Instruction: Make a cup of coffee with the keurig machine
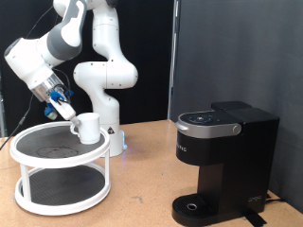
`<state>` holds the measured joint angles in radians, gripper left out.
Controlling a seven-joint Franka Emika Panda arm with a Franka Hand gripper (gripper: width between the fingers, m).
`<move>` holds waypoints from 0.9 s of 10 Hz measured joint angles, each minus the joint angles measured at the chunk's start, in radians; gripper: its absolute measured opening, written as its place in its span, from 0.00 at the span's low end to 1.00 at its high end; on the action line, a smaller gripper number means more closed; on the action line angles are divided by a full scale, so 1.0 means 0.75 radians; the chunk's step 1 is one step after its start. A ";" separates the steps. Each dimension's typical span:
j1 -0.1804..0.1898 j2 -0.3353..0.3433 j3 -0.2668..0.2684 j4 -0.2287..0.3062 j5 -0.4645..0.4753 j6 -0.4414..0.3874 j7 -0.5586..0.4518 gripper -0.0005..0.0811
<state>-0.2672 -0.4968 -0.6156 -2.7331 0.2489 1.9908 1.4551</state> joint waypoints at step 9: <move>0.041 -0.027 0.056 0.162 -0.047 -0.272 -0.006 0.91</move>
<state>-0.2366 -0.5170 -0.5736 -2.6120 0.2139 1.7870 1.4505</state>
